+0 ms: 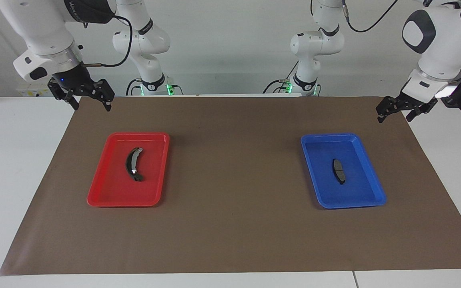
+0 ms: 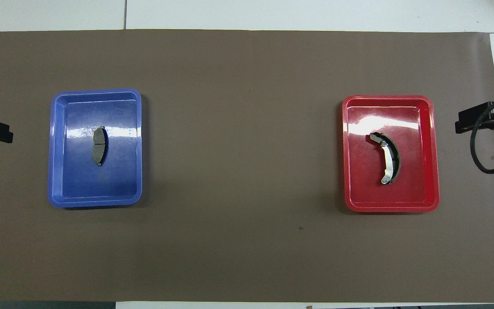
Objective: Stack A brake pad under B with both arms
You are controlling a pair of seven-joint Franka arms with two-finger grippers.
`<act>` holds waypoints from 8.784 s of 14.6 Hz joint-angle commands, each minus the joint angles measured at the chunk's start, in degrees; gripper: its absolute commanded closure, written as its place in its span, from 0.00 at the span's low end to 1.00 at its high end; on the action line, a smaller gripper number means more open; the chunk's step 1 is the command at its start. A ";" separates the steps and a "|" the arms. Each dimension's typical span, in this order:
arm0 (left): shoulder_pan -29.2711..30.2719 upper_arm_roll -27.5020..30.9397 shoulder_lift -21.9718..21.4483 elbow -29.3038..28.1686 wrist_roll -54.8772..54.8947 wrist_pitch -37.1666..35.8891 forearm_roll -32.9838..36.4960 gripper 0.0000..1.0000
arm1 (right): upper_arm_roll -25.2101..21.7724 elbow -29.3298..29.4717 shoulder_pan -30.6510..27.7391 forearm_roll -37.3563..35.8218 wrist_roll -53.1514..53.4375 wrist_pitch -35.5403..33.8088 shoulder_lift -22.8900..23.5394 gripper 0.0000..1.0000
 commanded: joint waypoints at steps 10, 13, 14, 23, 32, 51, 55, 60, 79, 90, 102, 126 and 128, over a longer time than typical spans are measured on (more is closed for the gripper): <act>-0.35 -0.17 -1.73 -1.92 -1.00 0.88 0.28 0.01 | 0.40 -0.82 -0.34 -0.71 -0.25 0.07 -0.83 0.00; -0.35 -0.43 -1.64 -1.57 -2.15 0.61 0.28 0.01 | 0.40 -0.82 -0.34 -0.71 -0.34 0.07 -0.83 0.00; -0.44 -0.61 -1.64 -1.57 -1.98 0.61 0.36 0.01 | 0.40 -0.82 -0.34 -0.71 -0.25 0.07 -0.83 0.00; -2.63 -1.13 -1.56 -4.90 -1.71 7.98 0.28 0.01 | 0.40 -0.91 -0.34 -0.71 -0.25 0.07 -0.83 0.00; -4.30 -1.13 4.06 -16.42 -2.06 28.81 0.28 0.01 | 0.40 -5.21 -0.34 -0.45 -0.07 1.83 -2.77 0.00; -5.53 -1.13 12.59 -29.61 -2.94 49.57 0.28 0.34 | 0.40 -41.34 -1.57 1.12 -16.23 50.96 4.17 0.00; -5.53 -1.13 11.63 -28.91 -5.23 48.43 0.28 0.91 | 0.40 -41.86 -1.66 2.54 -16.77 51.49 6.98 0.01; -9.04 -1.05 8.11 -20.93 -6.02 33.96 0.28 0.94 | 0.40 -42.91 -0.95 2.54 -15.63 53.25 8.13 0.01; -39.10 -1.22 20.50 -14.22 -35.20 42.89 0.28 0.67 | 0.84 -34.14 -0.60 2.80 -13.96 43.15 7.87 1.00; -33.50 -0.96 13.32 -15.63 -34.85 35.61 0.28 0.01 | 1.72 -23.15 11.51 2.80 9.57 34.79 9.97 1.00; -6.69 -0.52 0.73 -11.78 -4.21 15.48 0.28 0.01 | 1.81 -3.20 31.11 5.00 33.12 35.13 26.93 1.00; -1.49 -0.26 1.26 -0.08 1.45 1.05 -3.85 0.01 | 1.81 -2.66 37.89 5.00 40.27 43.84 32.48 1.00; -1.49 -0.26 1.26 -0.08 1.45 1.14 -3.85 0.01 | 1.81 -3.19 37.89 5.09 41.58 45.06 32.39 1.00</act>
